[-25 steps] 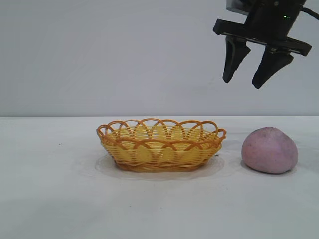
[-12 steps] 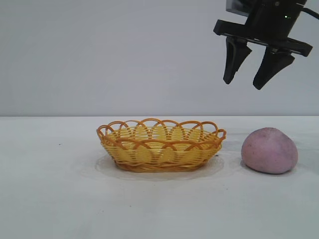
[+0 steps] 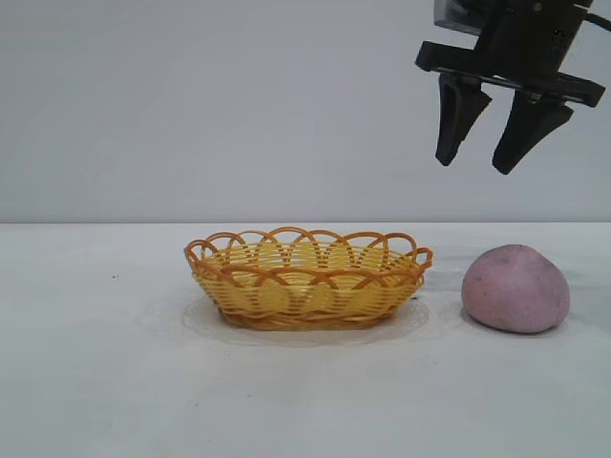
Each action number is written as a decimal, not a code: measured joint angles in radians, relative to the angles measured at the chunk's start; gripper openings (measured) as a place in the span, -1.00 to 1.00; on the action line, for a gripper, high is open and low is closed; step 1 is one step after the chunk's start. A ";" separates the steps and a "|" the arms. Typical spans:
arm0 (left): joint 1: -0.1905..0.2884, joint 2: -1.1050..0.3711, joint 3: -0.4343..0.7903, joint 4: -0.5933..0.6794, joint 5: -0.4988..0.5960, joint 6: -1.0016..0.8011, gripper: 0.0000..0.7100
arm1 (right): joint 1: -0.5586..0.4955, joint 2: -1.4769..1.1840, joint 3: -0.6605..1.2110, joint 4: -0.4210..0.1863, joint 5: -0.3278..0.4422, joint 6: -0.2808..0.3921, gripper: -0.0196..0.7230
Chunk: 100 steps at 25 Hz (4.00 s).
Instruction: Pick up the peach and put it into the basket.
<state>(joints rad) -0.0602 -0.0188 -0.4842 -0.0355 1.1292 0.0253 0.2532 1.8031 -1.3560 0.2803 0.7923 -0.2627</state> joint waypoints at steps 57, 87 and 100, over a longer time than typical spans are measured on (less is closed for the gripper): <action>0.000 0.000 0.000 0.000 -0.007 0.002 0.07 | 0.286 0.171 -0.288 0.026 0.398 0.037 -0.95; 0.000 0.000 0.000 0.000 -0.007 0.002 0.07 | 0.295 0.312 -0.376 0.008 0.426 0.037 0.12; 0.000 0.000 0.000 0.000 -0.007 0.002 0.07 | -0.007 0.266 -0.449 -0.187 0.435 0.125 0.12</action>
<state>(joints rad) -0.0602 -0.0188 -0.4842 -0.0355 1.1219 0.0271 0.2459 2.0694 -1.8055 0.0935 1.2271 -0.1381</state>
